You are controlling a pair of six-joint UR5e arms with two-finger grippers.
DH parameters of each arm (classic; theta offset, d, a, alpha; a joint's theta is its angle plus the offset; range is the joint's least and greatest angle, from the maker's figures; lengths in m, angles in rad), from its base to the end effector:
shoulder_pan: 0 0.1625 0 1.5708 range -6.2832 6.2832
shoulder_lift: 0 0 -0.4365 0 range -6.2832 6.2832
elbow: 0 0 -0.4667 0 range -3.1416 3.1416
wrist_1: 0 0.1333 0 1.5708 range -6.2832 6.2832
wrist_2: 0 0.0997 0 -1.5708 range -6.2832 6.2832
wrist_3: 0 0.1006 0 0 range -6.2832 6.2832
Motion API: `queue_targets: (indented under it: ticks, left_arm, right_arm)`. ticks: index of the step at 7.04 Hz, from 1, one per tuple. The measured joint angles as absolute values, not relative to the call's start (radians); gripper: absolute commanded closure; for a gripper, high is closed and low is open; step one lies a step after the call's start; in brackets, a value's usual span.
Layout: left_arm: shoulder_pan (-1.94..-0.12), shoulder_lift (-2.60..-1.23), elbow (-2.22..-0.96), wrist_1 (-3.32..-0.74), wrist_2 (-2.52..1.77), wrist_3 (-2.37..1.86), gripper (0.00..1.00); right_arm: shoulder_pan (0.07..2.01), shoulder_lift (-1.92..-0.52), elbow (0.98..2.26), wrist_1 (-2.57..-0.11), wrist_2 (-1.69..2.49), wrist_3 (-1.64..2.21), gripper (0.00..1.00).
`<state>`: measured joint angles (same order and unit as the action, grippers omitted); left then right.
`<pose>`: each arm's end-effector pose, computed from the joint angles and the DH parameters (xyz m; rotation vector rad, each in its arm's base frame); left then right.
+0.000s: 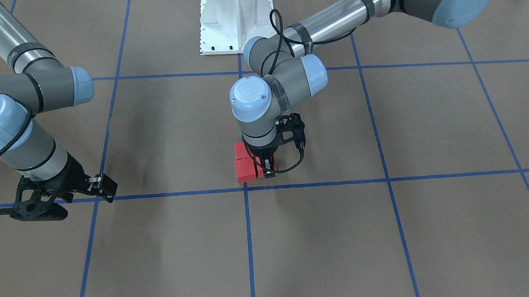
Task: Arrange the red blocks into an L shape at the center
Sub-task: 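Lower the held cube beside the farther center cube, on the left gripper's side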
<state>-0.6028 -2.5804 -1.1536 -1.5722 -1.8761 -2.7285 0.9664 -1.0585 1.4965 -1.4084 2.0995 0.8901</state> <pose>0.6772 -0.5912 0.1580 -0.5004 0.5443 -1.5996 -0.3685 -0.6788 0.3604 0.0816 -0.7739 0.1125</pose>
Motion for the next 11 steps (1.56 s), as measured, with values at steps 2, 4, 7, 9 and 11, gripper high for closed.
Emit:
queue_targets:
  ticks: [2,4,7,9,11]
  left_arm:
    - [-0.603,-2.582,-1.154,-1.572,-1.876,-2.728,0.52]
    - [-0.602,-2.584,-1.154,-1.574,-1.876,-2.728,0.51]
    - [-0.601,-2.585,-1.154,-1.575,-1.876,-2.728,0.16]
    - [-0.601,-2.585,-1.155,-1.576,-1.876,-2.727,0.00]
    - [-0.601,-2.585,-1.157,-1.576,-1.876,-2.726,0.00]
  right_arm:
    - [0.966,-1.060,1.496,-1.409,2.099,0.887,0.01]
    - [0.969,-1.060,1.495,-1.409,2.099,0.885,0.01]
    - [0.971,-1.060,1.495,-1.409,2.098,0.884,0.01]
    - [0.972,-1.060,1.494,-1.409,2.098,0.884,0.01]
    - [0.973,-1.060,1.494,-1.410,2.098,0.884,0.01]
